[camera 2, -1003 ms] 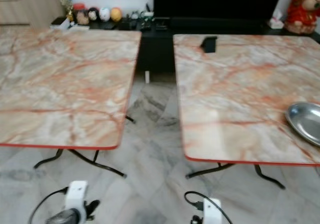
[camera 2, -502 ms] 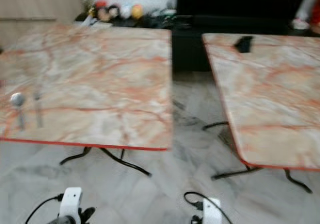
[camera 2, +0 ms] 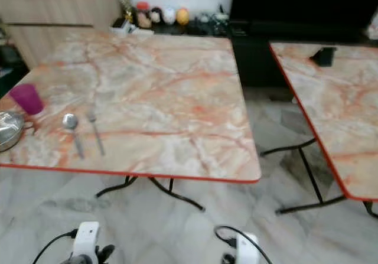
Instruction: Setting the table
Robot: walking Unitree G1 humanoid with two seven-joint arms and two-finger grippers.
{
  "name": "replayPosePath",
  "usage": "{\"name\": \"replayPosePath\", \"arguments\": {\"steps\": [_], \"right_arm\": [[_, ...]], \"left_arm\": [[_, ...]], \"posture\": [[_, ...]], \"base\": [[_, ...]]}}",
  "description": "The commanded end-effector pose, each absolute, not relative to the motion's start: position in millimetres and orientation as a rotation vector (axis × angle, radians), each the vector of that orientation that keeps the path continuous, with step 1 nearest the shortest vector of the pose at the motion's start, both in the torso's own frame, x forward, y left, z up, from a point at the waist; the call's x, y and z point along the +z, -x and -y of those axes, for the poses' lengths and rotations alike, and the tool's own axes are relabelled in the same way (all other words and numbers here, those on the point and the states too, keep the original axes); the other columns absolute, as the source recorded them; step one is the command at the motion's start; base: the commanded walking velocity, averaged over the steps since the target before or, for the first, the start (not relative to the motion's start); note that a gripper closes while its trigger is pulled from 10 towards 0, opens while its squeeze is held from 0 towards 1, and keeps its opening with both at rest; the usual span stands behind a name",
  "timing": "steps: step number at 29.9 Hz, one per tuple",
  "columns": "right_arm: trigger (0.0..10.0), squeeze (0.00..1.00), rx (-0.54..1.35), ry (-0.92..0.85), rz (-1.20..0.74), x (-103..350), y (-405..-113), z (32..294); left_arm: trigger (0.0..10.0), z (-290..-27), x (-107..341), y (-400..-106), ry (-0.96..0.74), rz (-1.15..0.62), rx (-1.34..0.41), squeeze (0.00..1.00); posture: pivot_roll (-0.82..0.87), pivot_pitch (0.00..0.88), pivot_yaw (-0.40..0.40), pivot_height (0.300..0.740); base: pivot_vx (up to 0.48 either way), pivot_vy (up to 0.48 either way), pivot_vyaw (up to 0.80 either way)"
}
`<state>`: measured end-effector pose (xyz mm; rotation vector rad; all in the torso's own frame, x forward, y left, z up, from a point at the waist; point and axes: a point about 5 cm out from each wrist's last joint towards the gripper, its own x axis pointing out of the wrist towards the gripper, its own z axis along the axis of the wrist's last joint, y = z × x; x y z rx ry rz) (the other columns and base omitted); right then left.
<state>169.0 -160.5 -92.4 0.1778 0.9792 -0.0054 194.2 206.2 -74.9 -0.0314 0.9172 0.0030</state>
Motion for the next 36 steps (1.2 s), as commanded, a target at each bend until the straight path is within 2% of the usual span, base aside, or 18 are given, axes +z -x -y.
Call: {"name": "replayPosePath", "arguments": {"steps": [1, 10, 19, 36], "right_arm": [[10.0, 0.0, -0.03, -0.153, -0.991, -94.0, -163.1, 172.5], [10.0, 0.0, -0.014, -0.135, -1.0, -95.0, -160.8, 172.0], [10.0, 0.0, -0.019, -0.136, -1.017, -97.0, -156.0, 173.1], [10.0, 0.0, -0.032, -0.152, -1.005, -95.0, -160.9, 174.4]], "left_arm": [[10.0, -201.2, -75.3, -195.3, 0.036, -0.916, -0.008, 0.0], [10.0, -219.8, -76.2, -185.6, 0.031, -0.93, 0.015, 0.0], [10.0, -206.8, -78.6, -185.5, 0.022, -0.923, -0.013, 0.0], [10.0, -210.7, -77.7, -186.6, 0.021, -0.926, 0.016, 0.0]], "posture": [[0.0, 0.0, -0.014, 0.736], [0.01, 0.0, -0.014, 0.736], [0.03, 0.0, -0.018, 0.736], [0.04, 0.0, -0.025, 0.736]], "base": [[0.0, 0.476, 0.0], [0.0, 0.475, 0.04], [0.0, 0.475, 0.05], [0.0, 0.473, 0.0]]}}
